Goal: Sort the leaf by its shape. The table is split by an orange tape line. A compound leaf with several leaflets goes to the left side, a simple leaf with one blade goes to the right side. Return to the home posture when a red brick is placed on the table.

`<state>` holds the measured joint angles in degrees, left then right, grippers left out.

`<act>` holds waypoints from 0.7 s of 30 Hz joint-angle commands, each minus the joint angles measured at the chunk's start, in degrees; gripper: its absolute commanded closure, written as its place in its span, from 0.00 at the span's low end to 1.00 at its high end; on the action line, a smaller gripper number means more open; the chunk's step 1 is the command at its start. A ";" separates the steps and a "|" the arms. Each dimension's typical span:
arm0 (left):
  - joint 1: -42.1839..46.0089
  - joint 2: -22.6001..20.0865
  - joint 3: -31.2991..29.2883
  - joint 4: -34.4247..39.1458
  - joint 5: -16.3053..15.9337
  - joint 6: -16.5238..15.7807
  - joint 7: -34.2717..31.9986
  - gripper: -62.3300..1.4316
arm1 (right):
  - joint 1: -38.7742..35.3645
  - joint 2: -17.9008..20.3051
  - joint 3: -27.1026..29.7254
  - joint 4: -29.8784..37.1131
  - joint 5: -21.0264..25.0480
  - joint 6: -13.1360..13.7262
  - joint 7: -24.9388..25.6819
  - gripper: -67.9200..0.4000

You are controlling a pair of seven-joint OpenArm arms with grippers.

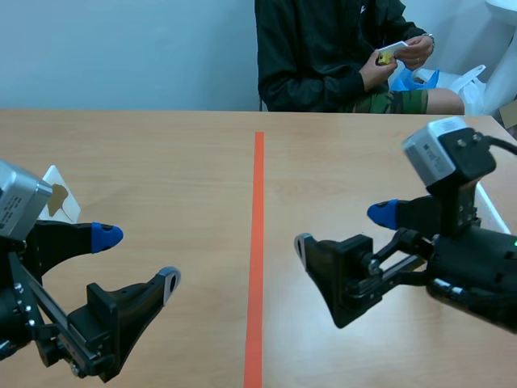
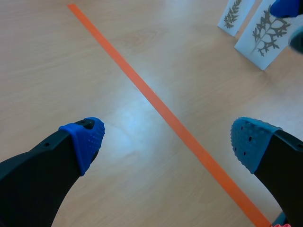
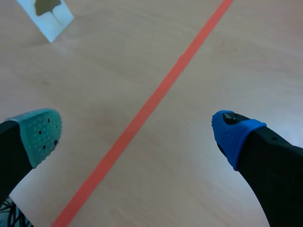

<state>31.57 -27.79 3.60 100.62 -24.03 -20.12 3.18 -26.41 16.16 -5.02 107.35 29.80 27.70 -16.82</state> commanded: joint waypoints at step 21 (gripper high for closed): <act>-0.33 0.31 -0.42 1.46 -0.35 0.04 -0.76 0.08 | 0.37 1.60 -0.68 0.22 -1.11 -1.09 1.68 0.00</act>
<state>31.57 -27.79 3.60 100.62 -24.03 -19.94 3.20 -26.39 16.86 -6.09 107.28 28.29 26.41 -15.73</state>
